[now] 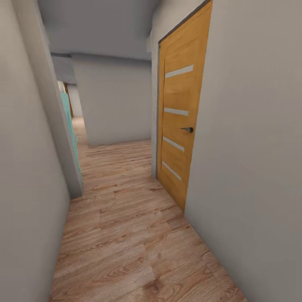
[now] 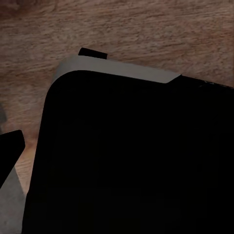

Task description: Move the two storage containers from the living room to the garage. In the garage, place one container on the floor and stack the other container on top of it (either order is fine).

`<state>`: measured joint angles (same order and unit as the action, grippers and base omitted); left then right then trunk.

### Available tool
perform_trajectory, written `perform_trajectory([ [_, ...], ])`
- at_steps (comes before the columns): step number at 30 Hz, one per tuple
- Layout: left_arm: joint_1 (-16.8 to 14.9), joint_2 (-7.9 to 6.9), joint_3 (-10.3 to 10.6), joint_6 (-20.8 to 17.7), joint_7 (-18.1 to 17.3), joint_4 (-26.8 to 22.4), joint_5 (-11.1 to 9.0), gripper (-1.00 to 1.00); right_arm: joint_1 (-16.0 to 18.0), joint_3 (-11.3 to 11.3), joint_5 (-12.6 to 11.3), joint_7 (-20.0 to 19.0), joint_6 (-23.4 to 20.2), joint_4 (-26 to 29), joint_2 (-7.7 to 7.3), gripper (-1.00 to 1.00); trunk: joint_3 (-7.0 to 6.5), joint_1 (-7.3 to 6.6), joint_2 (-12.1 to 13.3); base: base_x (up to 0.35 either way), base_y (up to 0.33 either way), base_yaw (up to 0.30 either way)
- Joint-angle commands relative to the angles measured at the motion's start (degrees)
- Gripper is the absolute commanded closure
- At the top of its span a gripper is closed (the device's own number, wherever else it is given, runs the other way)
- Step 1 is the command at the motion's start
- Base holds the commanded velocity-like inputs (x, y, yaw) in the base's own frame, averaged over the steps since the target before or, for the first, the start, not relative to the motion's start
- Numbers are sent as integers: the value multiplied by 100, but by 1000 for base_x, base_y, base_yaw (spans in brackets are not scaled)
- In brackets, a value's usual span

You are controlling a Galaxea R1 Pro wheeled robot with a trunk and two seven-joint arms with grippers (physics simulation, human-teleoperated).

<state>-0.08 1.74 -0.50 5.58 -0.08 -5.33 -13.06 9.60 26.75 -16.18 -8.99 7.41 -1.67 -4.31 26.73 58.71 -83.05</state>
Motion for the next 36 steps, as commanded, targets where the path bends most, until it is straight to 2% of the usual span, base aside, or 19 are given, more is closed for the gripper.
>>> perform_trajectory([
  [1, -1, 1, -2, 13, -1, -2, -30, -100, 7, 41, -61, -33, 32, -18, 1, -100, 5, 1, -3, 134, 0, 46],
  [15, -1, -7, -2, 10, -1, 4, -32, -100, 7, 41, -53, -33, 78, -11, -7, -100, 5, 1, -3, 197, 0, 6],
  [36, -1, -7, -2, -43, -1, 6, -47, -100, 7, 42, -50, -33, 51, -9, -2, -100, 5, 1, -3, 303, 0, 1],
])
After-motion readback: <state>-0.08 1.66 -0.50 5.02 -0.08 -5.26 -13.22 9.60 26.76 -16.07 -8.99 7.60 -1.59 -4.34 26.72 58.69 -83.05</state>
